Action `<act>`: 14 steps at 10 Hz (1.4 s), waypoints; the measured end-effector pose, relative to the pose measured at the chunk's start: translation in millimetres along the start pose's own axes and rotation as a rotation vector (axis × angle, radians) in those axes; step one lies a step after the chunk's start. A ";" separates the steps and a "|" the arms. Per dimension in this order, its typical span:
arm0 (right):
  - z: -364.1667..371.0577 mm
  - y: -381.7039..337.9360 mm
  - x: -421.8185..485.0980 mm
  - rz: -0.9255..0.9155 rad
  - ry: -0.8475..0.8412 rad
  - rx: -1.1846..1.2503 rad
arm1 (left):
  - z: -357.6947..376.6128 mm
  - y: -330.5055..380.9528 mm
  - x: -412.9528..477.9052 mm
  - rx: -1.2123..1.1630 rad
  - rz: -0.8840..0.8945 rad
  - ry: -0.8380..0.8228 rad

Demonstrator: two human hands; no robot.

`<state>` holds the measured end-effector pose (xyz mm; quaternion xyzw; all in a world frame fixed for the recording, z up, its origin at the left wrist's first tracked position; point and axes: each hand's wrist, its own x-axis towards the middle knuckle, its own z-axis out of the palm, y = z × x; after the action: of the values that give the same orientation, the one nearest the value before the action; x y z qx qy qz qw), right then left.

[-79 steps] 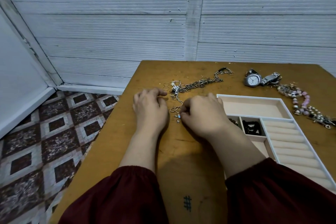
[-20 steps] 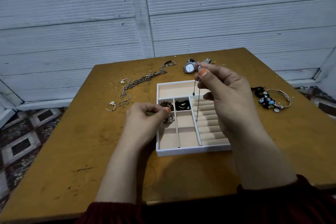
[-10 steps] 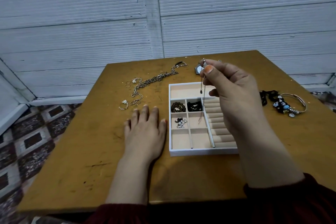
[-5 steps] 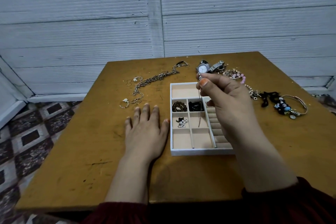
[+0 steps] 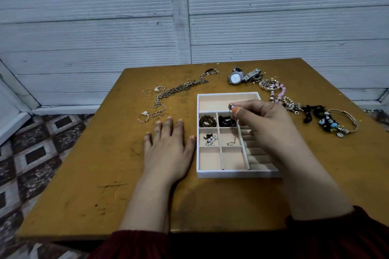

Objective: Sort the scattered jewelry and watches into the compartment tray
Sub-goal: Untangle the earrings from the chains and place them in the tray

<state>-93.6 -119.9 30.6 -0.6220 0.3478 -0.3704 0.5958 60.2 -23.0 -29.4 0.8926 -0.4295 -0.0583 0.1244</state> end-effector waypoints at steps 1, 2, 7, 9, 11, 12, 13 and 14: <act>-2.8 1.6 0.6 0.015 -0.022 -0.045 | 0.0 -0.1 0.0 0.000 0.000 -0.003; -4.6 5.4 2.7 0.001 -0.036 -0.187 | -0.4 0.2 0.1 0.004 -0.003 -0.005; -2.6 16.7 5.9 -0.137 -0.014 -0.903 | 0.3 0.3 0.6 0.005 -0.001 0.000; 1.9 17.6 4.1 -0.207 -0.017 -0.961 | 0.2 0.4 1.1 0.016 0.001 -0.004; 2.0 17.4 5.0 -0.210 0.046 -1.202 | -0.2 0.5 1.1 0.015 0.002 -0.002; 2.1 21.4 5.9 -0.206 0.069 -1.223 | -0.4 0.4 0.6 0.015 0.002 -0.005; 1.7 23.6 7.7 -0.188 0.060 -1.226 | -0.5 0.9 0.6 0.014 0.003 -0.003; 0.2 22.5 8.9 -0.161 0.021 -1.227 | -0.9 1.1 0.8 0.017 0.001 -0.008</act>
<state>-88.9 -128.7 8.6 -0.8719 0.4552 -0.1528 0.0962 60.1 -24.2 -28.2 0.8931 -0.4309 -0.0584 0.1151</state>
